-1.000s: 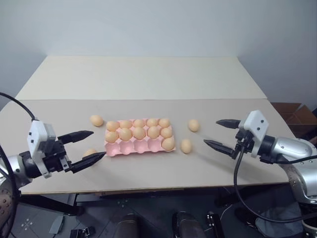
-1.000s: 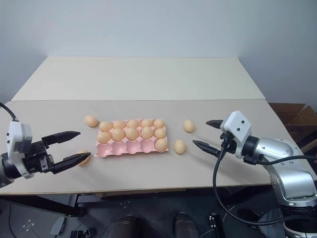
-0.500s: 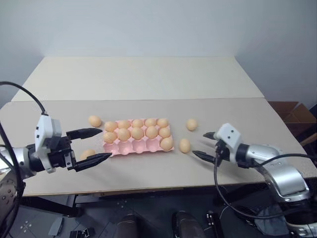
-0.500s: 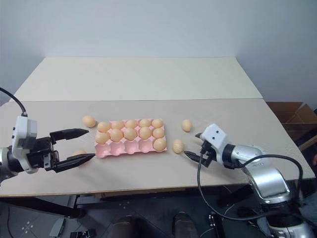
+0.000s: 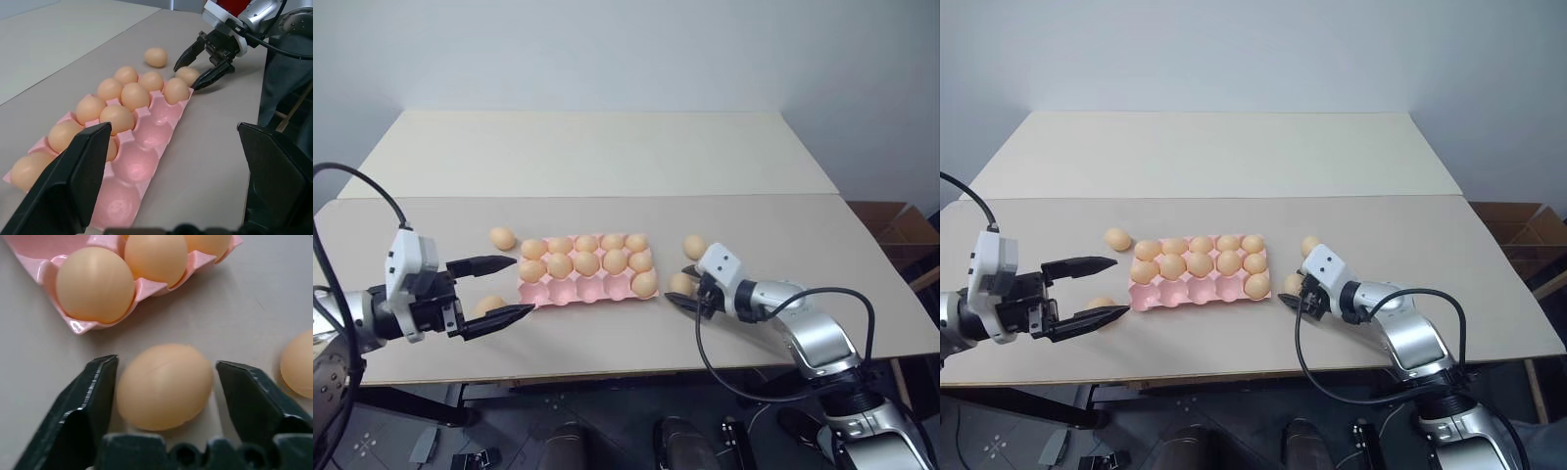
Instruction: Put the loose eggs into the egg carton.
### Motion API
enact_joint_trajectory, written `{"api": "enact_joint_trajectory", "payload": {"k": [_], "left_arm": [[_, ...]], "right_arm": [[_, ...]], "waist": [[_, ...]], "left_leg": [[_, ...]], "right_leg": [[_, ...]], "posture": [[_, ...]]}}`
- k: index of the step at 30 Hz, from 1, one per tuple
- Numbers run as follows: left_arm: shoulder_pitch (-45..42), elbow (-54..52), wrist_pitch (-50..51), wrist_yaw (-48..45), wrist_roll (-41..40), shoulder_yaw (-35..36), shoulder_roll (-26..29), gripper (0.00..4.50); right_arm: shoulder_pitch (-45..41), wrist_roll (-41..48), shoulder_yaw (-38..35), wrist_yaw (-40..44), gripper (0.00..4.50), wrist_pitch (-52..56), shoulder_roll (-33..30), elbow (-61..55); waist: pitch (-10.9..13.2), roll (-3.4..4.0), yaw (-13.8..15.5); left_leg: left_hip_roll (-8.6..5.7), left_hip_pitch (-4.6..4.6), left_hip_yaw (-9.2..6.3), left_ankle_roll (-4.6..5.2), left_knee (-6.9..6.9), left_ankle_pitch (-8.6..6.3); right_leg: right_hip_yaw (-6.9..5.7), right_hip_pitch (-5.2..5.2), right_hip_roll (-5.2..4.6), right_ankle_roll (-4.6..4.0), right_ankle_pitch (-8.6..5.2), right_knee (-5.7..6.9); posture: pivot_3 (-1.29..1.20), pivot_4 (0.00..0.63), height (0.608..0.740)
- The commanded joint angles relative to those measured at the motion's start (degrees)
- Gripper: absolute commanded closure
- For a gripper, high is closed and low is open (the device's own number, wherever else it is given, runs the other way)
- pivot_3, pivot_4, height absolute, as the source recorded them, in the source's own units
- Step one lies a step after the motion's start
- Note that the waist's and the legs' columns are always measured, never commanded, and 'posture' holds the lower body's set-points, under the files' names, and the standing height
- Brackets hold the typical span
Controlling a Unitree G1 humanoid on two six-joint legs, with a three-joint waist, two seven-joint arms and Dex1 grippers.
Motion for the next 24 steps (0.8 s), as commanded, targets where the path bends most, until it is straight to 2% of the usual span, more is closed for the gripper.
{"api": "enact_joint_trajectory", "payload": {"k": [1,3,6,9,12,16,20,24], "left_arm": [[1.4,-1.6,-1.0,0.1,-0.4,4.0,0.3,0.0],[2.5,-1.6,-1.0,0.2,-0.2,5.2,0.2,0.0],[4.2,-1.2,-0.9,0.0,-0.3,7.0,0.1,0.0],[5.8,-0.3,-0.6,0.0,-0.6,9.8,0.0,0.0],[7.4,0.1,-0.8,-0.7,-0.5,11.3,-0.1,0.0],[7.8,-0.3,-1.0,-0.1,-0.6,11.4,-0.8,0.0],[7.9,-1.3,-1.4,0.9,-0.5,11.3,-1.9,0.0],[7.8,-1.8,-1.6,0.9,-0.3,10.7,-2.1,0.0]], "right_arm": [[0.4,2.2,-4.0,0.6,1.91,2.2,-1.9,-5.8],[1.2,2.8,-4.9,0.5,2.19,3.5,-2.6,-8.6],[1.3,3.6,-5.5,0.1,2.19,5.5,-3.1,-13.4],[-2.5,5.2,-5.4,-1.8,2.19,10.3,-1.6,-19.0],[-8.3,5.1,-1.6,-4.8,2.19,15.1,3.1,-20.5],[-13.5,1.7,6.4,-8.7,2.19,17.3,10.4,-16.6],[-13.8,-0.5,12.0,-9.5,2.19,17.6,12.8,-14.6],[-12.6,-3.9,15.5,-10.0,2.19,15.6,11.8,-11.9]], "waist": [[0.0,0.01,0.0],[0.0,0.01,0.0],[0.0,0.01,0.0],[0.0,0.01,-0.3],[0.0,0.04,-0.6],[0.0,0.04,-0.5],[0.0,0.05,0.2],[0.0,0.01,0.0]], "left_leg": [[0.0,-0.01,0.0,0.0,0.0,0.0],[0.0,-0.03,0.01,0.01,0.0,-0.01],[0.0,0.0,0.01,0.01,0.0,-0.01],[0.04,0.05,0.02,0.0,0.0,0.0],[0.09,0.13,0.03,-0.03,0.0,0.02],[0.19,0.19,-0.07,-0.05,0.0,0.03],[0.11,-0.05,-0.11,-0.05,-0.01,0.03],[-0.05,-0.22,-0.02,-0.05,0.0,0.03]], "right_leg": [[0.0,-0.01,0.0,0.0,0.0,-0.01],[0.0,-0.02,-0.03,0.01,0.0,-0.03],[-0.01,-0.01,-0.03,0.01,0.0,-0.02],[0.0,-0.02,0.01,-0.01,-0.01,0.06],[0.06,-0.07,0.06,-0.04,-0.01,0.18],[-0.01,-0.04,0.22,-0.22,-0.01,0.22],[-0.16,-0.14,0.05,-0.27,-0.04,0.19],[-0.11,-0.2,-0.13,-0.11,0.06,-0.02]], "posture": [[0.0,0.15,0.74],[0.0,0.15,0.74],[0.0,0.15,0.74],[0.0,0.15,0.74],[0.0,0.15,0.74],[0.0,0.15,0.74],[0.0,0.15,0.74],[0.0,0.15,0.74]]}}
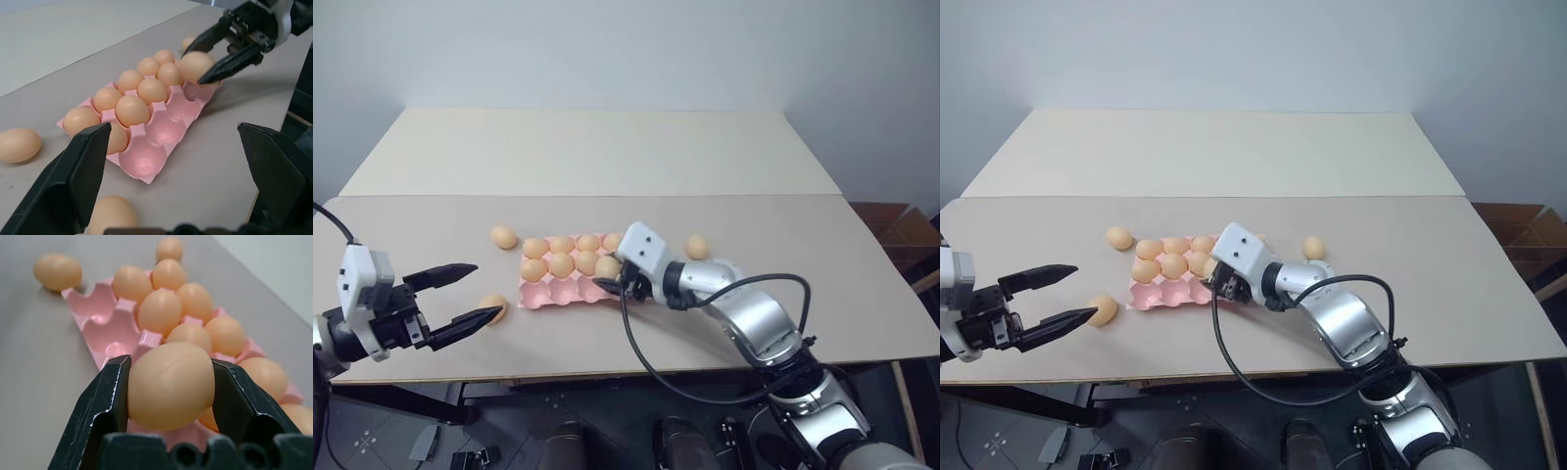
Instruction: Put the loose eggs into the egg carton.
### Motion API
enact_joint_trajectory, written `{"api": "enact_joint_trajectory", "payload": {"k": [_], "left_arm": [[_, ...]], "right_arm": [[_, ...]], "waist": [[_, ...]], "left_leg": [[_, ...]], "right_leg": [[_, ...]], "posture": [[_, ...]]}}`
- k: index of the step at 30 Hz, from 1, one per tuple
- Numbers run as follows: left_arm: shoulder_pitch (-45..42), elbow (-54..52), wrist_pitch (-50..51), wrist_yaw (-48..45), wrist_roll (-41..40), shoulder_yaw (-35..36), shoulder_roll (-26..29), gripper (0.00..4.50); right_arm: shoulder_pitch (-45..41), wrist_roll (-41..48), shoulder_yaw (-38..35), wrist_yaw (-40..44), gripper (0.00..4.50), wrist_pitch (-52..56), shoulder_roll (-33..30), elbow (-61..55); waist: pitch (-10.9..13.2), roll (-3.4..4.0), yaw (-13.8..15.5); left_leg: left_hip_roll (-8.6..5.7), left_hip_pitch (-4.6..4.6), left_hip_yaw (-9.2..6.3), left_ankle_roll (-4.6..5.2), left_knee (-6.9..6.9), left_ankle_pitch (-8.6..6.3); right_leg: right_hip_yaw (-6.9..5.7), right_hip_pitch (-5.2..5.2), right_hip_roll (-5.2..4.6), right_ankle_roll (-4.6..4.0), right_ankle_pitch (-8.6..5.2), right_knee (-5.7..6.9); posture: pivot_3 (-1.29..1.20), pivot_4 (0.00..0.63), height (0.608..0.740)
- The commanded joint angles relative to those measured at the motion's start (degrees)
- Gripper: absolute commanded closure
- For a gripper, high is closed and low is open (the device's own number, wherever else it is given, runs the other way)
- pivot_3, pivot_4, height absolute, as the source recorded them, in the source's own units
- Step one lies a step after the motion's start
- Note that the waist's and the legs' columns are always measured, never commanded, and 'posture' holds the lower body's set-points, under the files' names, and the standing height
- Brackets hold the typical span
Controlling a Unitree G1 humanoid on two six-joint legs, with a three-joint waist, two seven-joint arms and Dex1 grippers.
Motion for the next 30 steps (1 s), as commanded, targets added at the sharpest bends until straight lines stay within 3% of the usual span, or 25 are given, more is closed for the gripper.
{"api": "enact_joint_trajectory", "payload": {"k": [1,7,12,16,22,26,30], "left_arm": [[-0.7,-1.9,-1.4,0.0,-0.5,0.7,0.4,0.0],[-2.6,-1.6,-1.1,-0.5,-0.7,-0.7,1.3,0.0],[-5.2,0.2,-0.1,-2.0,-1.2,-2.2,2.6,0.0],[-5.3,2.8,-1.0,-3.9,0.6,-3.4,3.6,0.0],[-1.7,4.8,-1.5,-7.4,-0.2,2.2,3.7,0.0],[2.5,5.5,-1.5,-9.7,-0.4,5.7,3.1,0.0],[4.7,3.4,-1.4,-8.0,-1.1,7.1,1.3,0.0]], "right_arm": [[0.6,-3.1,1.0,-1.0,1.88,-2.1,-1.1,1.1],[1.7,-2.5,-2.8,-0.6,0.01,-2.2,-1.3,-0.7],[1.8,1.6,-10.4,0.6,0.01,3.0,-3.6,-10.8],[5.9,8.7,-21.3,4.8,0.01,5.4,-9.0,-18.5],[19.2,13.8,-35.6,16.8,0.01,-6.1,-21.6,-16.3],[25.3,13.5,-38.7,20.1,0.01,-13.1,-25.2,-11.9],[26.1,11.9,-36.7,18.1,0.01,-15.3,-25.2,-8.8]], "waist": [[0.0,-0.01,-0.1],[0.0,0.0,-0.2],[0.0,0.01,-0.2],[0.0,0.01,0.1],[0.0,-0.01,0.1],[0.0,0.0,-0.5],[0.0,0.01,-0.5]], "left_leg": [[-0.01,0.0,0.01,0.0,0.0,0.0],[0.08,0.1,-0.05,0.0,0.0,0.0],[0.13,0.12,-0.09,-0.03,0.0,0.02],[0.11,0.08,-0.07,-0.03,0.0,0.01],[0.05,0.05,-0.05,0.03,0.0,-0.04],[0.09,0.17,-0.02,0.04,0.0,-0.04],[0.15,0.35,0.0,0.03,0.0,-0.03]], "right_leg": [[0.01,0.01,-0.01,0.01,0.01,-0.01],[-0.03,0.0,0.14,-0.05,-0.03,0.14],[-0.03,0.0,0.21,-0.09,-0.06,0.2],[-0.03,0.01,0.16,-0.05,-0.08,0.11],[-0.07,0.11,0.06,0.01,-0.11,-0.09],[-0.01,0.12,0.11,0.05,-0.17,-0.02],[0.04,0.18,0.15,0.04,-0.5,0.12]], "posture": [[0.0,0.15,0.74],[0.0,0.15,0.74],[0.0,0.15,0.74],[0.0,0.15,0.74],[0.0,0.15,0.74],[0.0,0.15,0.74],[0.0,0.15,0.74]]}}
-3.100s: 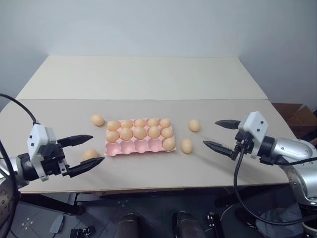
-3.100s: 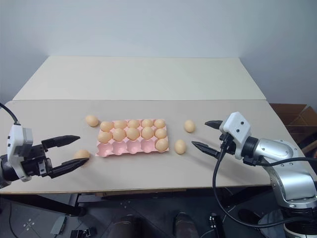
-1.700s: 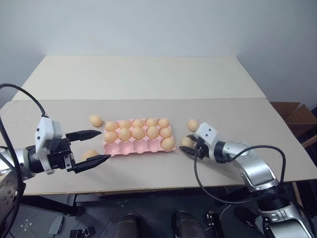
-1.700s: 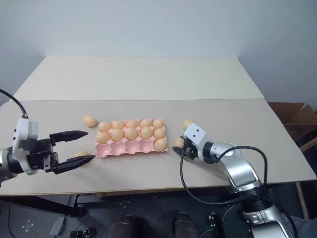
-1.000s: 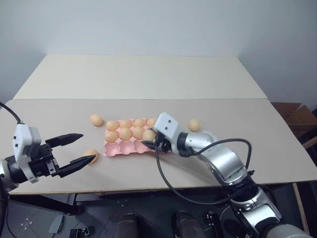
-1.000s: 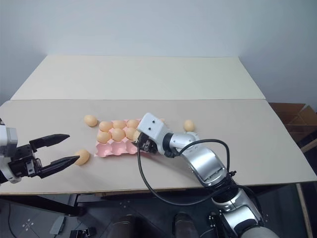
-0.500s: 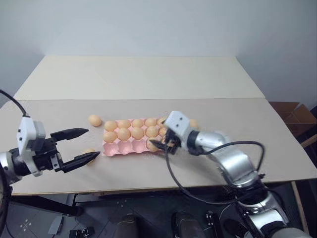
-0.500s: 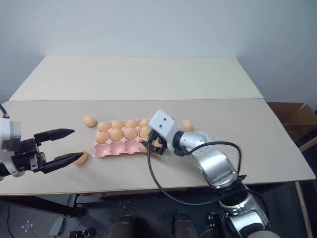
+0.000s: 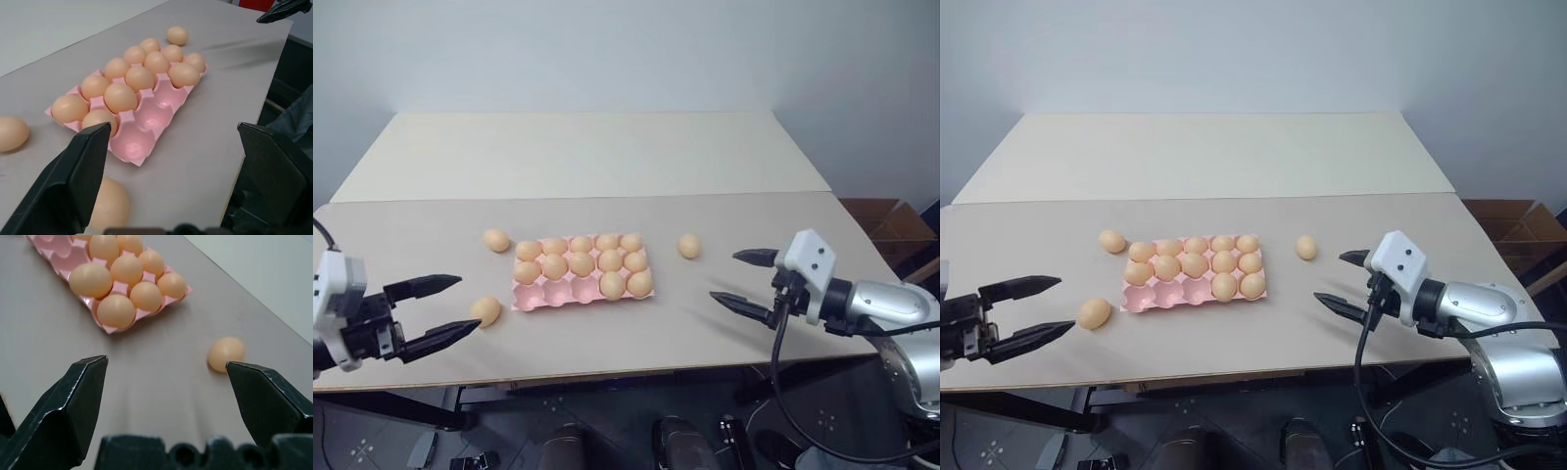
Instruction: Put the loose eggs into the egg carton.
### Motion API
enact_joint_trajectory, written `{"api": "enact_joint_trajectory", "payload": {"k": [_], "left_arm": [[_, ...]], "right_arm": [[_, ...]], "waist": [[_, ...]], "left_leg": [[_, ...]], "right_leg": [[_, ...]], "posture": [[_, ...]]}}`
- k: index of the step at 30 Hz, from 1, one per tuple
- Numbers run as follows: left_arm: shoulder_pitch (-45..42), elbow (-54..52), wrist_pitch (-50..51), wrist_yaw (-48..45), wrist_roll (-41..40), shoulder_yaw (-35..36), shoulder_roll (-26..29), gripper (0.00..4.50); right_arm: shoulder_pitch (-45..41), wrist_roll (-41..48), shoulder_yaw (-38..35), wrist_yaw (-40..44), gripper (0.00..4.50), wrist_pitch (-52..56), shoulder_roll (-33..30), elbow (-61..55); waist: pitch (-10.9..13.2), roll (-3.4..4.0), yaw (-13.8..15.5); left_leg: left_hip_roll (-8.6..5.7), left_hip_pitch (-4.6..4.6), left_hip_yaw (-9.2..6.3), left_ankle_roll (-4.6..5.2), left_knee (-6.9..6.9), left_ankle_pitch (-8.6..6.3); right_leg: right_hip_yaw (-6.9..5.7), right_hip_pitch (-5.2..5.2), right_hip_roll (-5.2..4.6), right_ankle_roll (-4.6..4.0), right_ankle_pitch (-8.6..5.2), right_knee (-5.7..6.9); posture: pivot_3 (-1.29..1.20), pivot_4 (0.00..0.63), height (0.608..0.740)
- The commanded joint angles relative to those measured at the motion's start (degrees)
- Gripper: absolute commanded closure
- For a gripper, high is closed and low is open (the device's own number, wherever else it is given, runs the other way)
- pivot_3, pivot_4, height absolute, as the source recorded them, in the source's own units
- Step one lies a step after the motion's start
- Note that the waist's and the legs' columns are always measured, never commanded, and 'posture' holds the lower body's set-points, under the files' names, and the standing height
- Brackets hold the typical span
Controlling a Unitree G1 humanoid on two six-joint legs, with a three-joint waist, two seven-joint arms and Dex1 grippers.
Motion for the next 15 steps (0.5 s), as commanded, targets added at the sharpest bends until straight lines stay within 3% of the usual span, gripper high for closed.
{"api": "enact_joint_trajectory", "payload": {"k": [1,7,12,15], "left_arm": [[0.8,-2.8,-0.3,1.3,-1.4,2.5,-1.1,0.0],[-2.4,-4.8,0.1,4.8,-2.3,0.4,-1.6,0.0],[-6.2,-5.2,0.9,6.3,-3.7,-1.6,-1.1,0.0],[-7.1,-4.5,0.7,6.0,-3.1,-2.3,-0.9,0.0]], "right_arm": [[-1.5,-1.4,0.7,-2.0,0.01,-3.0,-0.1,1.5],[-10.4,-6.0,7.5,-8.2,0.01,-1.3,3.1,9.7],[-21.7,-13.8,14.7,-18.1,0.01,1.3,10.7,22.9],[-26.1,-15.5,16.3,-20.9,0.01,1.9,14.5,29.3]], "waist": [[0.0,0.0,0.2],[0.0,-0.02,0.4],[0.0,-0.01,0.1],[0.0,0.0,0.1]], "left_leg": [[0.0,0.01,0.01,-0.02,0.0,0.01],[-0.06,0.02,0.07,-0.01,0.0,0.11],[-0.07,-0.05,0.07,0.0,0.0,0.12],[-0.07,-0.25,0.03,0.01,-0.03,0.11]], "right_leg": [[0.03,0.0,0.0,-0.03,0.01,0.01],[0.1,0.01,-0.06,-0.06,0.12,-0.02],[0.15,-0.05,-0.01,-0.42,0.37,-0.02],[0.1,-0.21,0.03,-0.12,0.51,-0.03]], "posture": [[0.0,0.15,0.74],[0.0,0.15,0.74],[0.0,0.15,0.74],[0.0,0.15,0.74]]}}
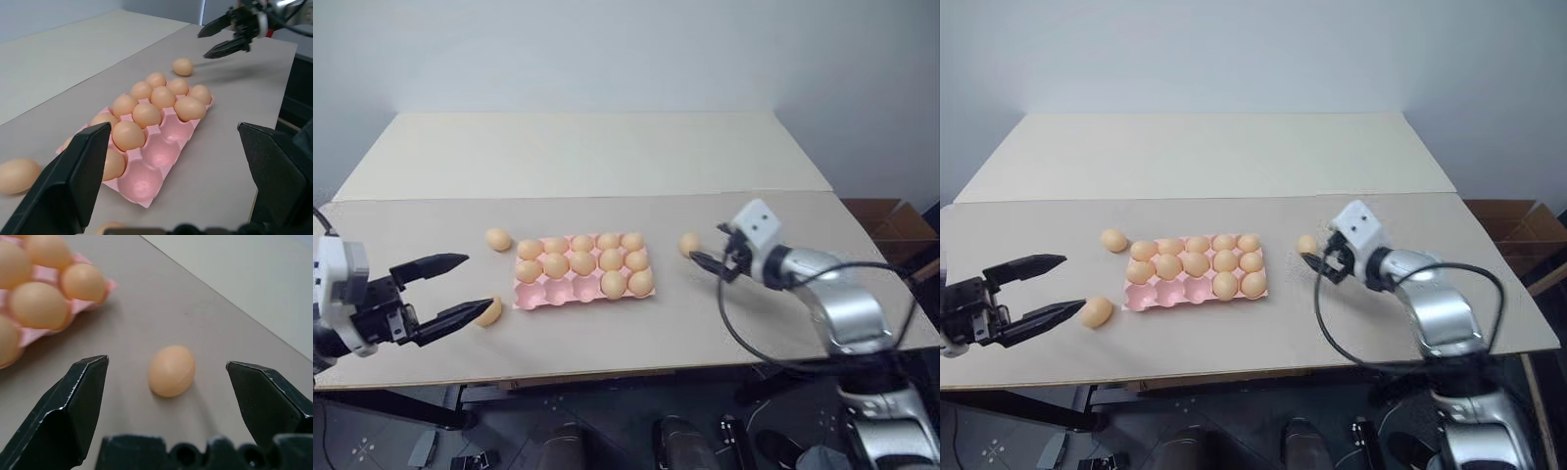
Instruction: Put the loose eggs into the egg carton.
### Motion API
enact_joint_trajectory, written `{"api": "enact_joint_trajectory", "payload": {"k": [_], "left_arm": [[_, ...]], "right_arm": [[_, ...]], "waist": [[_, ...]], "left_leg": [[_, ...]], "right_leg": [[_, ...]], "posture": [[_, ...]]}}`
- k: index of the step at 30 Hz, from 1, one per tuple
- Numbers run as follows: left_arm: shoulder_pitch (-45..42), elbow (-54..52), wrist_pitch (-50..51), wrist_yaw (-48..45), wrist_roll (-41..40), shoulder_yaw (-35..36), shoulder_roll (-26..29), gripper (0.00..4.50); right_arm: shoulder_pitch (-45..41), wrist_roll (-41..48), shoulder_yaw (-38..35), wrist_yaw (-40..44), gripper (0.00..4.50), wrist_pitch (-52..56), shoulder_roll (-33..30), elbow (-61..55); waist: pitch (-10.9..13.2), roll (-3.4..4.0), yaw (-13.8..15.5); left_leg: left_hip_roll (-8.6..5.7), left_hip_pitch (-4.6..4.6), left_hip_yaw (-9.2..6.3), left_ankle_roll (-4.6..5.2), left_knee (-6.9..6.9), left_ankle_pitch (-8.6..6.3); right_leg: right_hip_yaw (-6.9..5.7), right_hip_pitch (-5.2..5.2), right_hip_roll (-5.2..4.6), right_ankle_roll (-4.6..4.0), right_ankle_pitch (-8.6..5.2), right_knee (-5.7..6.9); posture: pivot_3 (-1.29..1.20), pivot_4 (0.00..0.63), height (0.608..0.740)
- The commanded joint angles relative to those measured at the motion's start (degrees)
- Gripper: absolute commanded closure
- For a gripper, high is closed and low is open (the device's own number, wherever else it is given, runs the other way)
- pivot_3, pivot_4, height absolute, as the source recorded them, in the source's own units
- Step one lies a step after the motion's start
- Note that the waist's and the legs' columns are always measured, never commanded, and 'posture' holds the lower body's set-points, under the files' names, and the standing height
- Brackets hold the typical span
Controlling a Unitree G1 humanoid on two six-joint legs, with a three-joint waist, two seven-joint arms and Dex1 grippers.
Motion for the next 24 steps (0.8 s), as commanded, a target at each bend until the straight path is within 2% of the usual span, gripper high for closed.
{"api": "enact_joint_trajectory", "payload": {"k": [1,8,11,15,16,20,24], "left_arm": [[-1.1,-0.1,-0.6,0.0,-0.5,0.0,1.0,0.0],[-1.3,-0.1,-0.9,-0.1,-0.1,-0.5,0.8,0.0],[-0.2,-1.0,-0.7,-0.3,-0.3,0.5,0.9,0.0],[0.7,-1.4,-0.9,-0.2,-0.4,1.3,0.9,0.0],[0.7,-1.3,-1.0,-0.1,-0.4,1.4,0.9,0.0],[0.8,-0.3,-0.7,0.2,-0.4,2.3,0.9,0.0],[1.4,0.5,-0.9,0.5,0.3,2.5,0.4,0.0]], "right_arm": [[-4.8,-2.8,0.8,-4.4,0.01,0.6,3.0,6.3],[-11.4,-7.5,2.6,-10.9,0.01,-0.1,8.7,20.9],[-11.4,-6.9,2.7,-9.3,0.89,0.3,9.2,19.4],[-10.5,-5.9,1.7,-9.6,2.35,2.0,10.1,13.3],[-10.3,-5.8,1.8,-9.6,2.55,2.8,10.2,10.2],[-10.5,-2.6,3.6,-7.9,2.55,9.7,12.3,-4.5],[-10.5,-1.0,10.6,-6.5,2.55,14.8,16.8,-13.7]], "waist": [[0.0,0.0,0.0],[0.0,0.01,0.1],[0.0,0.03,0.0],[0.0,0.03,-0.3],[0.0,0.03,-0.3],[0.0,0.05,-0.5],[0.0,0.06,-0.8]], "left_leg": [[0.0,-0.05,0.0,0.02,-0.01,-0.01],[-0.02,-0.22,0.02,0.04,-0.03,-0.02],[-0.02,-0.23,0.02,0.03,-0.03,-0.02],[0.01,-0.21,0.02,0.04,-0.03,-0.02],[0.02,-0.21,0.02,0.03,-0.03,-0.02],[0.06,-0.23,0.01,0.03,-0.03,-0.02],[0.14,-0.19,-0.02,0.03,-0.03,-0.02]], "right_leg": [[-0.01,-0.04,0.0,0.0,0.0,-0.01],[-0.02,-0.21,-0.04,0.01,0.01,-0.01],[-0.01,-0.22,-0.05,0.02,0.01,0.0],[-0.01,-0.24,-0.03,0.02,0.01,0.05],[0.0,-0.25,-0.02,0.02,0.01,0.07],[0.01,-0.36,0.02,0.01,0.01,0.17],[-0.01,-0.35,0.11,-0.01,0.0,0.19]], "posture": [[0.0,0.15,0.74],[0.0,0.15,0.74],[0.0,0.15,0.74],[0.0,0.15,0.74],[0.0,0.15,0.74],[0.0,0.15,0.74],[0.0,0.15,0.74]]}}
